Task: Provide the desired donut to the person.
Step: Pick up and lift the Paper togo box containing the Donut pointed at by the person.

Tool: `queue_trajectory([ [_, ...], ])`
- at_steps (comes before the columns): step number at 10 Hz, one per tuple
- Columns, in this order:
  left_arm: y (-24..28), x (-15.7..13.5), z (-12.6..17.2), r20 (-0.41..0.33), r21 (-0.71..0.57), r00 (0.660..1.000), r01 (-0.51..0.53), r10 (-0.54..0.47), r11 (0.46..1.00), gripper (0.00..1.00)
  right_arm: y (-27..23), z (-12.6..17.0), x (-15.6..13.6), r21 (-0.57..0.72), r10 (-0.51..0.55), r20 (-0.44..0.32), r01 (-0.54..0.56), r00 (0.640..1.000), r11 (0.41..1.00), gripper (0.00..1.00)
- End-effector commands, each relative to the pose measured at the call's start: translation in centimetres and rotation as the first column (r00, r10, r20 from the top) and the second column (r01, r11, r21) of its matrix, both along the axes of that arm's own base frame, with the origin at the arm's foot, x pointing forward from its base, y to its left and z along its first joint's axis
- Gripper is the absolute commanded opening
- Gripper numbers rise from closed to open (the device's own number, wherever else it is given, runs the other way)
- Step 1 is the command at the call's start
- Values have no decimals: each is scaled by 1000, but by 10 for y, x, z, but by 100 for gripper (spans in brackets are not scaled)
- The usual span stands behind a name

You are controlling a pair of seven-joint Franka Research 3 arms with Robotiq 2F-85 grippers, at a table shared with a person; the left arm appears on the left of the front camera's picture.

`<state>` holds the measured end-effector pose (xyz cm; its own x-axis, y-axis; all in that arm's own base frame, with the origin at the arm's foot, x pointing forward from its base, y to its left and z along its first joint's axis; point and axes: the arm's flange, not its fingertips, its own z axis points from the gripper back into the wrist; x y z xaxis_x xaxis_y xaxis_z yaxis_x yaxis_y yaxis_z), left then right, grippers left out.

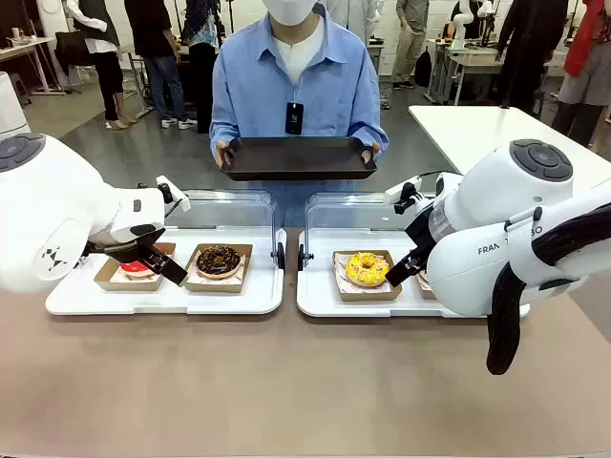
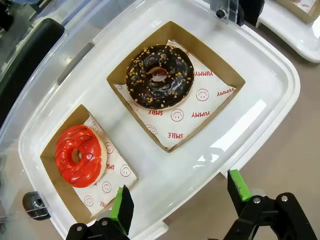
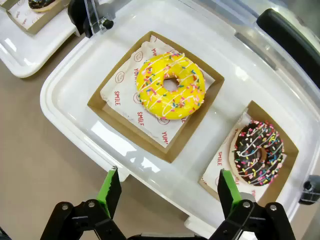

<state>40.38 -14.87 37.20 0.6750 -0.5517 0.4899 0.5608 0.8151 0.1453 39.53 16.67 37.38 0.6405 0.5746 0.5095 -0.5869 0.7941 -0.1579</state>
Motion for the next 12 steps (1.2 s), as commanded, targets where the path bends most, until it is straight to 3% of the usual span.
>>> queue_trajectory([
  [1, 0, 0, 0, 0, 0, 1000, 0, 0, 1000, 100, 0, 0, 0, 0, 0, 0, 0, 1000, 1000, 100],
  [12, 0, 0, 0, 0, 0, 1000, 0, 0, 1000, 100, 0, 0, 0, 0, 0, 0, 0, 1000, 1000, 100],
])
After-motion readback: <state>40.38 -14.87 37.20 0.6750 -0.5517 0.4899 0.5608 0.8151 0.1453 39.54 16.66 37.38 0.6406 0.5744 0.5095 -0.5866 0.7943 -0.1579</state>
